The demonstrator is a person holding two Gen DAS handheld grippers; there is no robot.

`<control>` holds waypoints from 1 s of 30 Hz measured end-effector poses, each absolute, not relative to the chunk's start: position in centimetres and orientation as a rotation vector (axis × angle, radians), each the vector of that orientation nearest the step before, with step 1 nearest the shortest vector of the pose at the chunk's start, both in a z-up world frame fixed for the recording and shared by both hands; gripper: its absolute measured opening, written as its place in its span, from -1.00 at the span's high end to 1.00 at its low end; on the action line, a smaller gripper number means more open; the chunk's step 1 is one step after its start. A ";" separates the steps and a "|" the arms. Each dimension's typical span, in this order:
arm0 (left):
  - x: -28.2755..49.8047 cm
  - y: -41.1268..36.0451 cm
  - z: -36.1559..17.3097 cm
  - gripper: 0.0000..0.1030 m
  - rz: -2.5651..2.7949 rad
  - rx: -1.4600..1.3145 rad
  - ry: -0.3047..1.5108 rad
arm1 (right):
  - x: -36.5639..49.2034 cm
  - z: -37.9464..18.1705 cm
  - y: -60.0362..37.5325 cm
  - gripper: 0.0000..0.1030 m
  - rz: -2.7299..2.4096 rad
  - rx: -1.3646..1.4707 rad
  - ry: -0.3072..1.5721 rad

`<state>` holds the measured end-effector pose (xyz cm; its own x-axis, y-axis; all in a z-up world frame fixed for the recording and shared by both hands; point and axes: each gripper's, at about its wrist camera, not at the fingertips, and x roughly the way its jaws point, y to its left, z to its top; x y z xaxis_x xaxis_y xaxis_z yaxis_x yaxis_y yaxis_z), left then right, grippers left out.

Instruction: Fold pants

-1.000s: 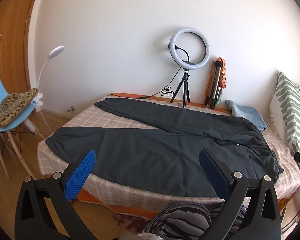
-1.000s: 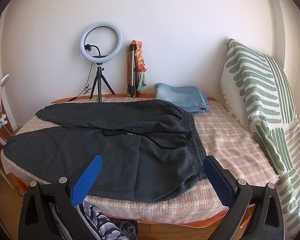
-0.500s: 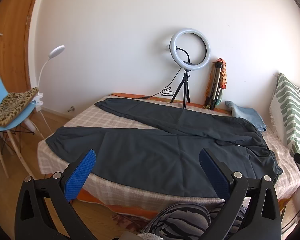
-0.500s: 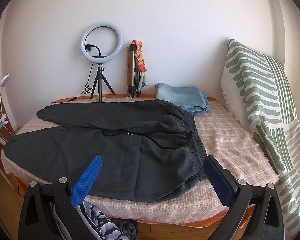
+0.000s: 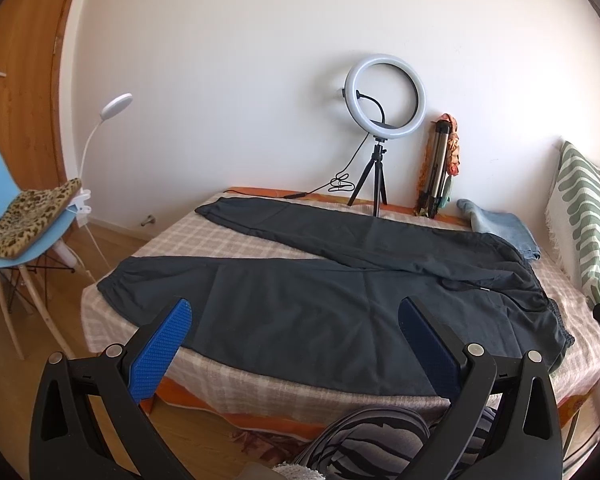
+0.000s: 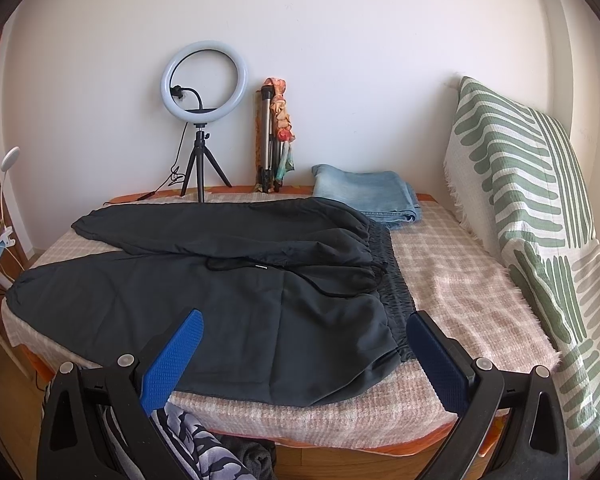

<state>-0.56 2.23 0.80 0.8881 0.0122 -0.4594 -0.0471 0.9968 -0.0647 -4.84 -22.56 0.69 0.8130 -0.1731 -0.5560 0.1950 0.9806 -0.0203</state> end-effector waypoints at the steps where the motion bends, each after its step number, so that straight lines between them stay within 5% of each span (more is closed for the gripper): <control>1: -0.5 2.3 0.8 -0.99 0.036 -0.072 0.476 | -4.7 0.7 -22.6 -0.99 -0.195 0.038 0.591; 16: 3.6 7.7 2.0 -0.99 0.137 -0.029 0.517 | 1.5 3.1 -22.7 -0.99 -0.061 -0.097 0.563; 30: 13.3 13.0 3.5 -0.64 0.109 -0.011 0.598 | 12.6 6.5 -23.9 -0.99 0.102 -0.167 0.589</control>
<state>13.30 13.02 3.45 0.8207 0.0992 -0.5627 -0.1056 0.9942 0.0212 12.62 -23.85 6.45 0.8272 0.0484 -0.5598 -0.1437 0.9814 -0.1276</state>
